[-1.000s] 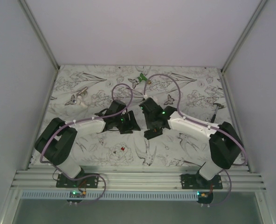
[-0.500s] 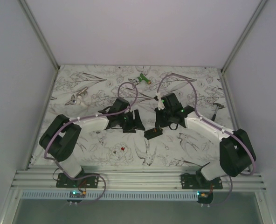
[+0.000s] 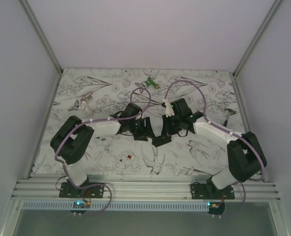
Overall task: Snap on the fuse box
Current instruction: Install the fuse at the fuse box base.
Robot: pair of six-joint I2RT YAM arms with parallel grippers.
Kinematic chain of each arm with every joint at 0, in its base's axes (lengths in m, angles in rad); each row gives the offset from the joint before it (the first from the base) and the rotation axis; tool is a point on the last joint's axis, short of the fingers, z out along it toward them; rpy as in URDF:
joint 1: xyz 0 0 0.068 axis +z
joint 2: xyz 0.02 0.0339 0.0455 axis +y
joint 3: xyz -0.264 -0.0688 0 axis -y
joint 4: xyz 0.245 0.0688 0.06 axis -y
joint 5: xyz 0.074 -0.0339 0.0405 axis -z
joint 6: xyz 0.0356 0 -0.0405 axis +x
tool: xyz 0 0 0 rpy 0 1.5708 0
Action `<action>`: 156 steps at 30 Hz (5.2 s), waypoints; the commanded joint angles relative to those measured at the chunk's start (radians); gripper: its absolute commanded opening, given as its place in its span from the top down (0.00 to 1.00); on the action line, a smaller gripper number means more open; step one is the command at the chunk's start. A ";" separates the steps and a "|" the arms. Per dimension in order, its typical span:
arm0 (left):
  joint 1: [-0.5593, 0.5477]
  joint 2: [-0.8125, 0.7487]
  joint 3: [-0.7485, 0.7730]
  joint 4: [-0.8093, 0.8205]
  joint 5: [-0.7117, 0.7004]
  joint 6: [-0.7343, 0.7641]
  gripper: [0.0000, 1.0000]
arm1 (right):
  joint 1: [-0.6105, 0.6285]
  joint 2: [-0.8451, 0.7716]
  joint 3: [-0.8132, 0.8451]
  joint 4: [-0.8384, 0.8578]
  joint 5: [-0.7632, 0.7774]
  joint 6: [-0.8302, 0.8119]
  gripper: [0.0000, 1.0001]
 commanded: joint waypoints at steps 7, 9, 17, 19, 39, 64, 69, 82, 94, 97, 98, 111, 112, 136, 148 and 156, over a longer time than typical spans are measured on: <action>-0.012 0.040 0.039 -0.055 0.028 0.022 0.50 | 0.026 0.043 0.007 0.041 0.010 0.036 1.00; -0.013 0.046 0.042 -0.058 0.026 0.022 0.53 | 0.034 0.043 0.007 0.048 0.021 0.043 1.00; -0.017 0.057 0.047 -0.068 0.025 0.022 0.59 | 0.051 0.097 0.007 0.056 0.045 0.062 1.00; -0.017 0.060 0.047 -0.070 0.023 0.021 0.60 | 0.051 0.099 0.005 0.054 0.053 0.062 1.00; -0.017 0.064 0.050 -0.090 0.011 0.022 0.63 | 0.067 0.114 0.007 0.044 0.093 0.065 1.00; -0.011 0.061 0.043 -0.112 -0.020 0.022 0.70 | 0.141 0.163 0.044 -0.075 0.302 0.097 1.00; -0.002 0.062 0.046 -0.123 -0.034 0.039 0.70 | 0.173 0.185 0.124 -0.143 0.359 0.161 1.00; 0.007 0.078 0.063 -0.139 -0.035 0.048 0.70 | 0.222 0.230 0.178 -0.184 0.442 0.253 1.00; 0.010 0.091 0.068 -0.181 -0.054 0.057 0.71 | 0.224 0.223 0.070 -0.126 0.449 0.216 1.00; 0.013 0.092 0.067 -0.193 -0.064 0.058 0.72 | 0.225 0.217 0.035 -0.124 0.457 0.199 1.00; 0.016 0.093 0.066 -0.197 -0.068 0.056 0.72 | 0.226 0.215 0.026 -0.123 0.458 0.192 1.00; 0.036 0.087 0.044 -0.209 -0.087 0.046 0.76 | 0.225 0.210 -0.036 -0.158 0.479 0.153 1.00; 0.038 0.088 0.042 -0.209 -0.089 0.044 0.76 | 0.225 0.206 -0.044 -0.159 0.478 0.154 1.00; 0.061 0.038 -0.008 -0.207 -0.126 0.042 0.79 | 0.278 0.382 0.053 -0.211 0.568 0.154 1.00; 0.064 0.005 -0.004 -0.206 -0.130 0.048 0.78 | 0.301 0.273 0.177 -0.145 0.472 0.124 0.84; 0.058 -0.028 0.000 -0.205 -0.124 0.045 0.73 | 0.300 0.244 0.280 -0.147 0.462 0.096 0.72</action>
